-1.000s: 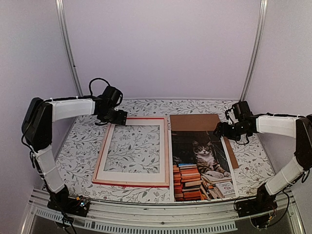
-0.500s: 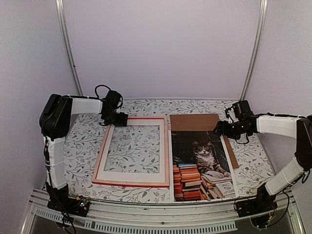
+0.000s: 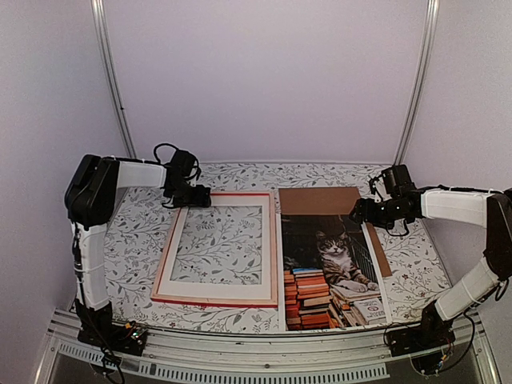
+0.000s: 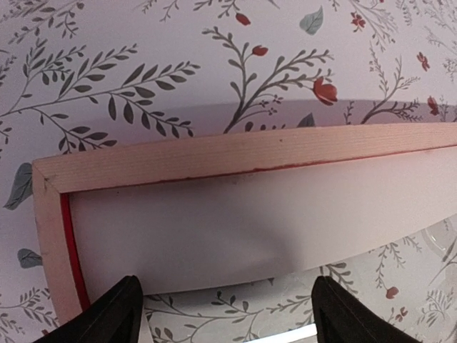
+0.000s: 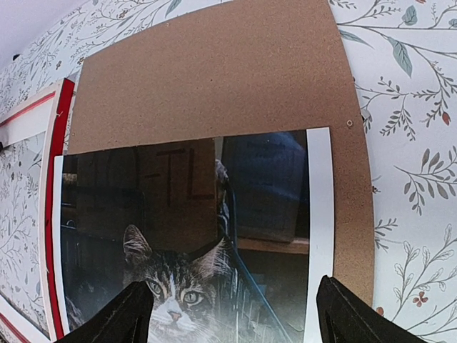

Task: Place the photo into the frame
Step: Press the mat board against the glass panel.

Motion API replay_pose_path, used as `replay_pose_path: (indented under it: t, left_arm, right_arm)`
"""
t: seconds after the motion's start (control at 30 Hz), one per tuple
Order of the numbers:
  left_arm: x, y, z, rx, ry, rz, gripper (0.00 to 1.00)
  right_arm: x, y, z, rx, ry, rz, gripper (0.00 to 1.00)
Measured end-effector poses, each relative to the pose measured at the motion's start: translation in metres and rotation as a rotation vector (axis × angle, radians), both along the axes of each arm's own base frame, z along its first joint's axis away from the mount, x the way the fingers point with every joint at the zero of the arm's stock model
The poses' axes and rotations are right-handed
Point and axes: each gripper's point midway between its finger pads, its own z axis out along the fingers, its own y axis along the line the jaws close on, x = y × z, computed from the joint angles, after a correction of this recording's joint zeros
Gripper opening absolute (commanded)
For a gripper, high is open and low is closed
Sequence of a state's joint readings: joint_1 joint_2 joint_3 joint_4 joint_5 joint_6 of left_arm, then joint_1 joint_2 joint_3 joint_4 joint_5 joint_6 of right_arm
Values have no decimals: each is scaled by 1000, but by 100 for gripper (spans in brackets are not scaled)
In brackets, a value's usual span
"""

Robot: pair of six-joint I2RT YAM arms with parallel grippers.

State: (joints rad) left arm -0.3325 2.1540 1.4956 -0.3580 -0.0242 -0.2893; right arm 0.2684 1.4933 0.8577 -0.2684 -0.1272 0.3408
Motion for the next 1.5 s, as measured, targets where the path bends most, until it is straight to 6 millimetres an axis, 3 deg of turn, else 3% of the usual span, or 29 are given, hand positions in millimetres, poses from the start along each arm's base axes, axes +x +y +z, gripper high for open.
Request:
replay_pose_path:
  t: [0.37, 0.77, 1.03, 1.5]
  left_arm:
    - [-2, -1, 2, -72, -28, 10, 84]
    - [-33, 8, 30, -119, -52, 42, 84]
    - [-50, 14, 8, -107, -4, 51, 84]
    - [-51, 14, 5, -111, -5, 56, 84]
  right_arm:
    - [0, 0, 0, 3, 1, -1, 83]
    - [0, 1, 0, 8, 2, 0, 83]
    - [-1, 1, -1, 10, 5, 0, 83]
    - [-6, 0, -7, 6, 20, -1, 83]
